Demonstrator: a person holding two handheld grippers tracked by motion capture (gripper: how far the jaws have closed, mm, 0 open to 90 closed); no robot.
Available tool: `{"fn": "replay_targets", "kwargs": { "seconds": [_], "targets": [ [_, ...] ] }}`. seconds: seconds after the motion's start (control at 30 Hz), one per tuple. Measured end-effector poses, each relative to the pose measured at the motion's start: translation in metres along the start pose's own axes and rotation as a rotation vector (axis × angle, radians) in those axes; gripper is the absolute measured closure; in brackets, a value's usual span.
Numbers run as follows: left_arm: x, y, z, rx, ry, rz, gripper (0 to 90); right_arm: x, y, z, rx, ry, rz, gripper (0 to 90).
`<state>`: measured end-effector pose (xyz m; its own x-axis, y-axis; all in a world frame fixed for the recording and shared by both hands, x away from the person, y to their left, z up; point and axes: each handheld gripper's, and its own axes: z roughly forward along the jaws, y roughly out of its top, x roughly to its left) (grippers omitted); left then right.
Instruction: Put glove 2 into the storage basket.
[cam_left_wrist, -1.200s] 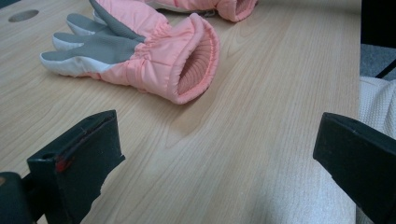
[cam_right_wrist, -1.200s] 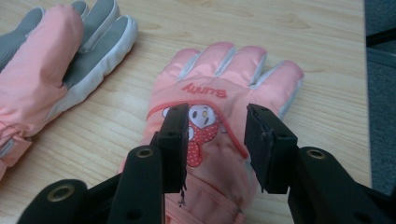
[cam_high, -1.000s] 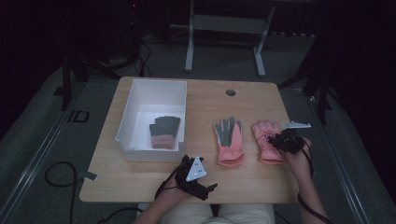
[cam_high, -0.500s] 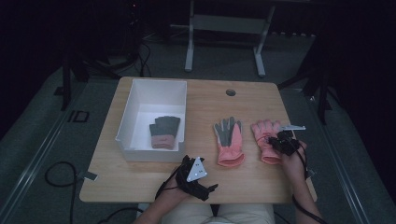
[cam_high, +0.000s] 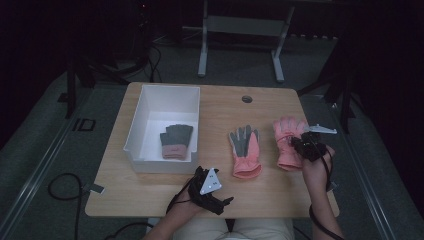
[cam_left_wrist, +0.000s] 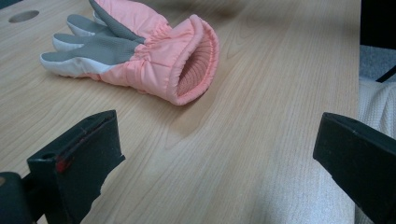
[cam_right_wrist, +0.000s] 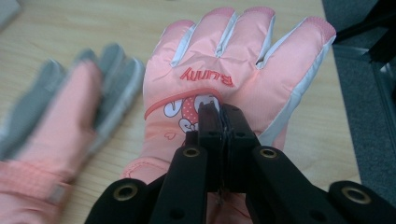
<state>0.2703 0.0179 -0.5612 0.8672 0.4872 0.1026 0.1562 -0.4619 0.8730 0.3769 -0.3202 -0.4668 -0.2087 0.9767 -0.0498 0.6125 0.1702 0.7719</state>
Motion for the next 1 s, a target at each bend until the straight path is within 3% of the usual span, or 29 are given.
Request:
{"fn": "replay_targets", "kwargs": {
  "seconds": [0.2, 0.5, 0.77, 0.87, 1.0],
  "targets": [
    [0.0, 0.001, 0.0, -0.006, 0.001, 0.001, 0.7, 0.03, 0.02, -0.022, -0.046, 0.016, 0.001, 87.8],
    [0.0, 0.0, -0.002, -0.013, 0.01, 0.002, 0.7, 0.08, 0.034, -0.029, -0.055, 0.079, -0.012, 87.8],
    [-0.002, 0.001, -0.002, -0.015, 0.011, 0.01, 0.7, 0.121, 0.039, -0.019, -0.052, 0.118, -0.009, 87.8],
    [-0.001, 0.0, -0.003, -0.016, 0.013, 0.005, 0.7, 0.13, 0.036, -0.012, -0.038, 0.111, -0.022, 87.8],
    [-0.001, 0.001, -0.004, -0.022, 0.015, 0.003, 0.7, 0.131, 0.03, -0.004, -0.018, 0.112, -0.007, 87.8]
  ]
}}
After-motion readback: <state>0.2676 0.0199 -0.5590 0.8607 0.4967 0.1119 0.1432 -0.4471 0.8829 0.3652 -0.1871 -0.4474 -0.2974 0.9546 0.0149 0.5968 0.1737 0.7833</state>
